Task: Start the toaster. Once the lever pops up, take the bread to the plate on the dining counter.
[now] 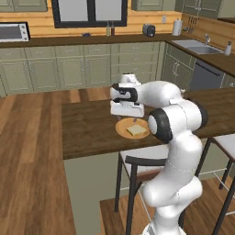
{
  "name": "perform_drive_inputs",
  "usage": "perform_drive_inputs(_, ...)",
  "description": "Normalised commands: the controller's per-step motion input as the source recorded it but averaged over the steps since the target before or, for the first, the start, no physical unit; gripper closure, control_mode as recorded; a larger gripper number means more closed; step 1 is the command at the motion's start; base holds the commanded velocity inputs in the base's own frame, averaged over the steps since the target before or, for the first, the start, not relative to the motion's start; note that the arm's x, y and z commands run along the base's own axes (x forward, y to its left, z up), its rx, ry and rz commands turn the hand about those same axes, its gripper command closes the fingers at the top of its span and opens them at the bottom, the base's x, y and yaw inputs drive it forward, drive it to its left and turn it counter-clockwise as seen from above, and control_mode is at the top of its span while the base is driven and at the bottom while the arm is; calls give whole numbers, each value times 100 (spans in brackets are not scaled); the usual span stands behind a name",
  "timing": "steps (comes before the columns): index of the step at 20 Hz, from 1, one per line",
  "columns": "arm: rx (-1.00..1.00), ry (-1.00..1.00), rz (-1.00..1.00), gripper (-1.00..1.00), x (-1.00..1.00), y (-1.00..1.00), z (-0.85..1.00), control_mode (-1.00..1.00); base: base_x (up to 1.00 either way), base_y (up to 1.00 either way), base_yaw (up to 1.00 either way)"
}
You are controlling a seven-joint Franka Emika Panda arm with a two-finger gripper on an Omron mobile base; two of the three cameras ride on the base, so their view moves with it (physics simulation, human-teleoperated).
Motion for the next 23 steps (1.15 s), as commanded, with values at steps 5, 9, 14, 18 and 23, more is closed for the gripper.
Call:
perform_drive_inputs(5, -24, -31, 15, -100, -100, 45, 31, -100, 0, 0, 0)
perform_drive_inputs(9, -20, -28, 13, -100, -100, 38, 57, -100, 0, 0, 0)
perform_drive_inputs(14, -29, -8, 11, -100, -90, 37, 43, -100, 0, 0, 0)
perform_drive_inputs(18, -20, -5, 4, -100, -82, 8, 0, -100, 0, 0, 0)
perform_drive_inputs(23, -11, 9, 0, -100, -17, 1, 0, -100, 0, 0, 0)
